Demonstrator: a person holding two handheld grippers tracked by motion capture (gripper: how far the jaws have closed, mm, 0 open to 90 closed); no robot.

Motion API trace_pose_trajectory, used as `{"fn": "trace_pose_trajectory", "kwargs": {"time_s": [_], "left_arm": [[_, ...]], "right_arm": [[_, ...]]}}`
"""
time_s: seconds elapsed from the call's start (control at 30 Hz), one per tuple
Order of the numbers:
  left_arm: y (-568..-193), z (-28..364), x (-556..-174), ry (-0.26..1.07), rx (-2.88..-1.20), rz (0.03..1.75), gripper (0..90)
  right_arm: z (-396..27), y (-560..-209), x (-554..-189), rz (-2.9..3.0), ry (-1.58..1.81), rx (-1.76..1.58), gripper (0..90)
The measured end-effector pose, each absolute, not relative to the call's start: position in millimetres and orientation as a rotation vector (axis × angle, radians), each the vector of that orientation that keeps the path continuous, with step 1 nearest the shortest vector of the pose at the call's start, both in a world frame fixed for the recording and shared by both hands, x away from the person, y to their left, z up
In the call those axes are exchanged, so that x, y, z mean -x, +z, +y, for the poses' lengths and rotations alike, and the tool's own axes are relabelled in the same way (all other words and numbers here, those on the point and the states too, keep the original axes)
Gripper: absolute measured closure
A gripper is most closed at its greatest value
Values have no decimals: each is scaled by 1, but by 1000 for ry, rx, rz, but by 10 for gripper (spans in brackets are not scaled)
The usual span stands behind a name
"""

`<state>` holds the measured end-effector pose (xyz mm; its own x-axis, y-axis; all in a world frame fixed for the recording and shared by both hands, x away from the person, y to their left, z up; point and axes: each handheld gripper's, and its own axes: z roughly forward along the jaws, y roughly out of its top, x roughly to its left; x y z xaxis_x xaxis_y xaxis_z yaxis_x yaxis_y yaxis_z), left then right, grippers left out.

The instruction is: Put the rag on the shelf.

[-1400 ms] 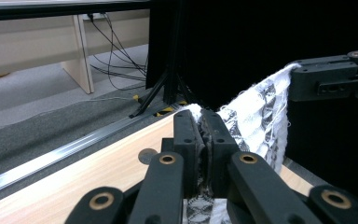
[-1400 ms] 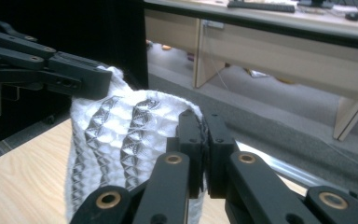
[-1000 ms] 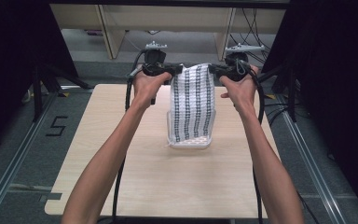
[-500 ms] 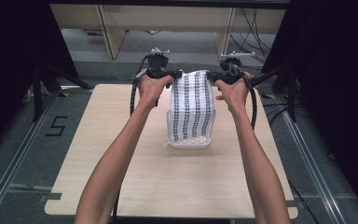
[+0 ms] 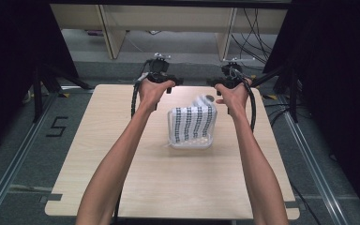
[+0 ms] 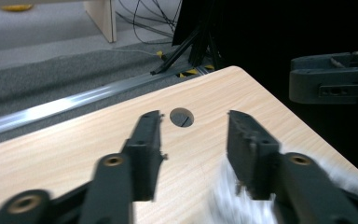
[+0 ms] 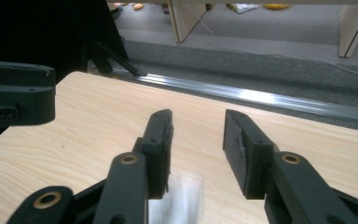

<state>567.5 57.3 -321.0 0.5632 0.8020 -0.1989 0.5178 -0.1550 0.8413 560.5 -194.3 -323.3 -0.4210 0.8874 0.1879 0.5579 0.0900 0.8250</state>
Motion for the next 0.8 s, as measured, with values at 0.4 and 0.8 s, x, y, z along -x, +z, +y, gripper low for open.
{"fn": "trace_pose_trajectory", "kwargs": {"time_s": [0.4,0.8], "left_arm": [[-315,64,-558,357,-1816,1060,502],[-308,73,-541,329,-1874,1016,421]], "right_arm": [[-196,-318,-555,2026,1263,-1415,593],[-199,-309,-541,2041,1266,-1370,533]]}}
